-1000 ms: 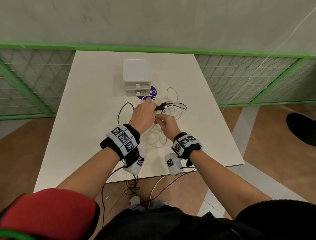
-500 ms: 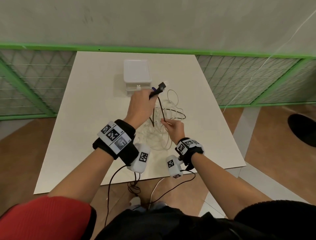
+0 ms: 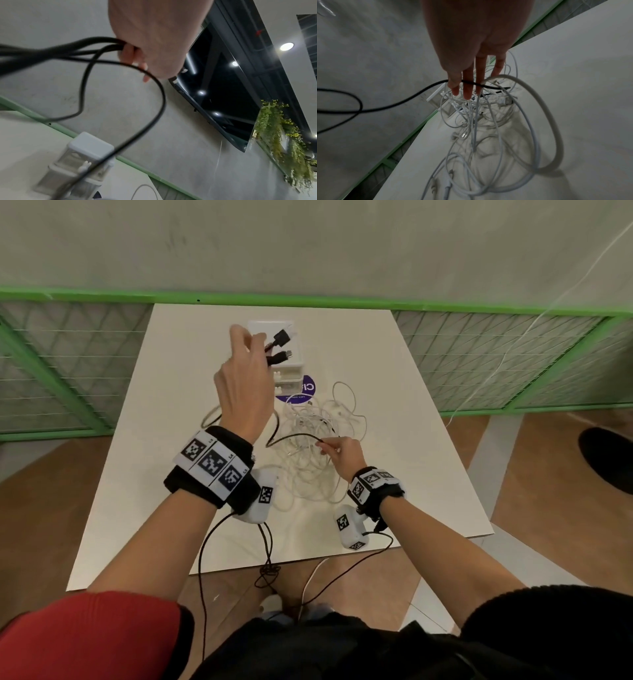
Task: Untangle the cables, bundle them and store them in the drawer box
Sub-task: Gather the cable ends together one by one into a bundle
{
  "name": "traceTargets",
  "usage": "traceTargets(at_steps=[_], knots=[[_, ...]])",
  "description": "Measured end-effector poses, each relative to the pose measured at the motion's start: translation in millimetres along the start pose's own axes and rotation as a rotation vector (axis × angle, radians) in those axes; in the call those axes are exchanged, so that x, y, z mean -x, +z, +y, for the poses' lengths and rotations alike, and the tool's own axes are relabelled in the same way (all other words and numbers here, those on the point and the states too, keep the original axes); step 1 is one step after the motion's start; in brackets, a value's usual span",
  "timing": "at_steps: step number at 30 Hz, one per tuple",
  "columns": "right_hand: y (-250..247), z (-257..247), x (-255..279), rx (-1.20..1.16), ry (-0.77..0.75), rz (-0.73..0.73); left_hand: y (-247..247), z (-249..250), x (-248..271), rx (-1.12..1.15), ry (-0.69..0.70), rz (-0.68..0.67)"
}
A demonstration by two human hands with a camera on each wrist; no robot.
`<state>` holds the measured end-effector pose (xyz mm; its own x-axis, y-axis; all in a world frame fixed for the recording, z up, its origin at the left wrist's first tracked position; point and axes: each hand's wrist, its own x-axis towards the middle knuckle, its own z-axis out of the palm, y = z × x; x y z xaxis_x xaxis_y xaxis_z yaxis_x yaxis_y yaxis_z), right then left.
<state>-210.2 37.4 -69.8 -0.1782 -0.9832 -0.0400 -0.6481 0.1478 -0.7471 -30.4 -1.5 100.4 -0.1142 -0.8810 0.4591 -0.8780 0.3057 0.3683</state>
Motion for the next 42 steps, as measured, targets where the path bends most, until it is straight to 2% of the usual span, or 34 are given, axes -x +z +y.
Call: traceTargets(at_steps=[2, 3, 5, 6, 8, 11, 13, 16, 18, 22, 25, 27, 30, 32, 34, 37, 39, 42], knots=[[-2.3, -0.5, -1.8, 0.148, 0.033, 0.013, 0.8, 5.2, 5.7, 0.028, 0.148, 0.131], [-3.0, -1.7, -2.5, 0.216, 0.036, 0.023, 2.3, 9.0, 8.8, 0.053, 0.2, 0.15], [-2.7, -7.7, -2.7, 0.269, -0.017, 0.057, 10.6, 19.1, 15.7, 0.169, 0.147, -0.056], [-3.0, -13.6, -2.2, 0.241, -0.064, 0.07, 18.2, 22.5, 19.7, 0.216, 0.092, -0.19], [-4.0, -24.5, 0.5, 0.1, -0.159, 0.09, 34.9, 26.1, 29.1, 0.229, 0.028, -0.375], [-8.5, -39.2, 4.9, -0.11, -0.221, 0.162, 48.8, 26.9, 39.2, 0.094, 0.064, -0.538], [-10.4, -42.5, 7.3, -0.192, -0.231, 0.21, 53.6, 20.2, 38.9, 0.077, 0.093, -0.595], [-9.6, -39.1, 14.2, -0.223, -0.196, 0.198, 57.5, 13.0, 34.3, 0.095, 0.122, -0.602], [-8.1, -28.1, 15.7, -0.204, -0.099, 0.158, 54.9, 11.8, 30.8, 0.119, 0.094, -0.548], [-4.1, 5.9, 18.9, -0.15, 0.124, 0.055, 32.4, 13.8, 15.3, 0.388, -0.01, -0.278], [-2.2, 11.5, 21.9, -0.157, 0.178, 0.008, 13.8, 15.3, 0.7, 0.466, -0.033, -0.112], [-1.9, 4.7, 18.9, -0.141, 0.169, -0.036, 6.0, 19.0, -2.0, 0.45, -0.052, -0.084], [-2.0, -5.2, 11.6, -0.021, 0.058, -0.056, -0.7, 18.4, -2.7, 0.455, -0.088, -0.118], [-9.8, -10.1, 8.2, 0.129, 0.002, -0.131, -3.5, 12.4, -5.8, 0.49, -0.102, -0.203], [-25.6, -21.7, 5.7, 0.074, -0.003, -0.157, -1.0, 5.1, -8.5, 0.444, -0.063, -0.3], [-47.3, -48.3, 5.1, -0.112, -0.16, -0.018, 4.1, 4.0, -4.7, 0.395, -0.006, -0.432], [-52.5, -68.9, 5.7, -0.11, -0.278, 0.024, 5.4, 9.1, 0.2, 0.419, 0.023, -0.504], [-55.7, -90.2, 10.4, -0.023, -0.361, 0.093, 0.5, 14.7, 3.2, 0.458, 0.039, -0.551]])
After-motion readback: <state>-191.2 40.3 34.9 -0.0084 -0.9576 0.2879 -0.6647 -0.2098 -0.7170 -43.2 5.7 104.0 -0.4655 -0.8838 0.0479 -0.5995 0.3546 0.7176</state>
